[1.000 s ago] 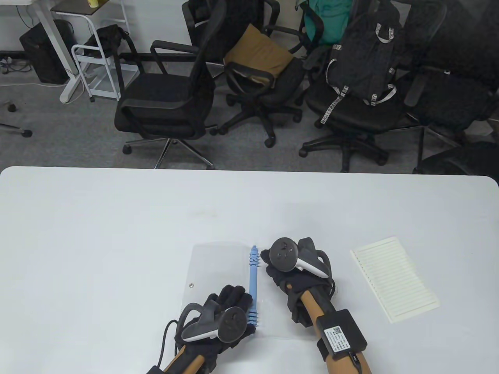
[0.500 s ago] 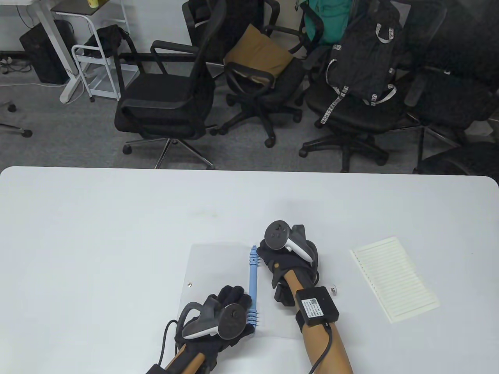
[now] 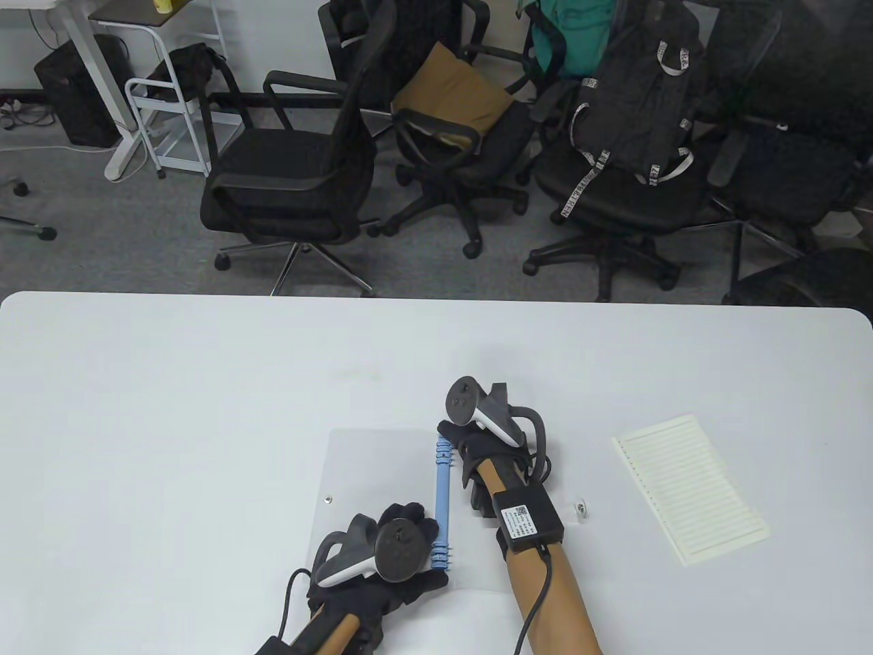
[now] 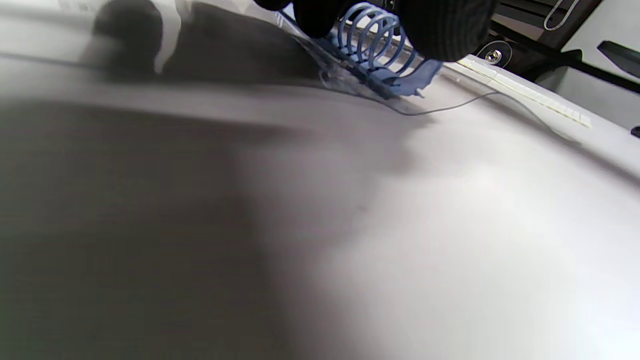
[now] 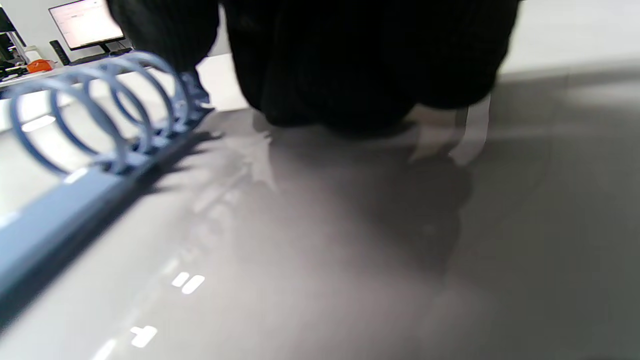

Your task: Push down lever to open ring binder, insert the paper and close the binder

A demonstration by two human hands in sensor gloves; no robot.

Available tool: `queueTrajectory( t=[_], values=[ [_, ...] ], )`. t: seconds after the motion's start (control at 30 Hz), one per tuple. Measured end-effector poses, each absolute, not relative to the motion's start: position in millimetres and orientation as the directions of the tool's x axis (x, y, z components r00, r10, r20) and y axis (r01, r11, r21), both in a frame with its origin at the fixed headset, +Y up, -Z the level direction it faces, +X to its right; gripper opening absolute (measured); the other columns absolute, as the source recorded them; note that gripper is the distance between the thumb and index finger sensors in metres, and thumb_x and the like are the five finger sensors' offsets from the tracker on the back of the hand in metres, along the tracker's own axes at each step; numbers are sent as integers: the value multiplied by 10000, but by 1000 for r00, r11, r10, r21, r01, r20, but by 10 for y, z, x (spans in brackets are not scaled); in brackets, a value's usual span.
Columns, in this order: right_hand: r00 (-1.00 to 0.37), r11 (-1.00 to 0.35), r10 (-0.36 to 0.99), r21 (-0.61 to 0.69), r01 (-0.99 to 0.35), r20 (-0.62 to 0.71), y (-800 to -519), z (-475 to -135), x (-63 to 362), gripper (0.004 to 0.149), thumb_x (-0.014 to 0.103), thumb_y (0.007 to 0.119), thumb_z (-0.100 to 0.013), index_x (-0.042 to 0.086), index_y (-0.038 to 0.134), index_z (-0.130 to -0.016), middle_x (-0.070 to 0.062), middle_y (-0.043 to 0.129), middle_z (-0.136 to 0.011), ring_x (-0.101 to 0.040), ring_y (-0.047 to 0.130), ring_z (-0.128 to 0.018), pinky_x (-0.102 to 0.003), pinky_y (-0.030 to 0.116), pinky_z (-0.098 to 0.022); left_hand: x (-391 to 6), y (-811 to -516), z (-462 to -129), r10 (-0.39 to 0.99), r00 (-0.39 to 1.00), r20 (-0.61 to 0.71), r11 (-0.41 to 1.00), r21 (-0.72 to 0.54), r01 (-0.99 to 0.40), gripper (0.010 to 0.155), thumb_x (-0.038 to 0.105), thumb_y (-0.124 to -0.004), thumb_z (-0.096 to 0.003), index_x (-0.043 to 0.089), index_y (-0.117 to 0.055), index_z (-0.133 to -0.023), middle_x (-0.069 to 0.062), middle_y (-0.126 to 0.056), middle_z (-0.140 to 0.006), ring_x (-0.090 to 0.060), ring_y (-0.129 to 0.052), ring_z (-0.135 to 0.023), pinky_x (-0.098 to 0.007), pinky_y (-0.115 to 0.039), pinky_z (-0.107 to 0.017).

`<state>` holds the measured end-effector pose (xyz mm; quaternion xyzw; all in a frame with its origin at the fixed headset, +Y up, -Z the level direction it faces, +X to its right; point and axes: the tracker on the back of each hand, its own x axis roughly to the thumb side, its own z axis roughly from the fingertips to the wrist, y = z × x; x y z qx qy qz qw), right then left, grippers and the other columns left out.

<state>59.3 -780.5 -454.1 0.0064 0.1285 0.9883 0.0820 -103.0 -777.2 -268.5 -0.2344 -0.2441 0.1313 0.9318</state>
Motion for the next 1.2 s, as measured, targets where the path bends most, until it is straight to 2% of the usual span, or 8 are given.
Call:
queueTrajectory(
  t=[0.3,1.2],
  values=[
    [-989,-955,144,257,-150,-42,-7784,-4538,560,425,460,665,-594,138,832,-816,-137,896,-622,-220,930,-466,-369,840,-393,-1058,-7835,-2733,447,844,298,775,-600,-199,883,561,-708,-609,138,-341,-1292,-168,-201,-1301,-433,-244,-1180,-678,-265,-780],
    [-982,-937,174,295,-188,-72,-7755,-4571,582,407,453,680,-590,138,836,-796,-139,887,-605,-225,924,-454,-378,835,-385,-1014,-7839,-2734,409,857,314,782,-605,-151,916,555,-699,-594,132,-292,-1297,-172,-192,-1301,-441,-233,-1177,-687,-273,-774]
  ],
)
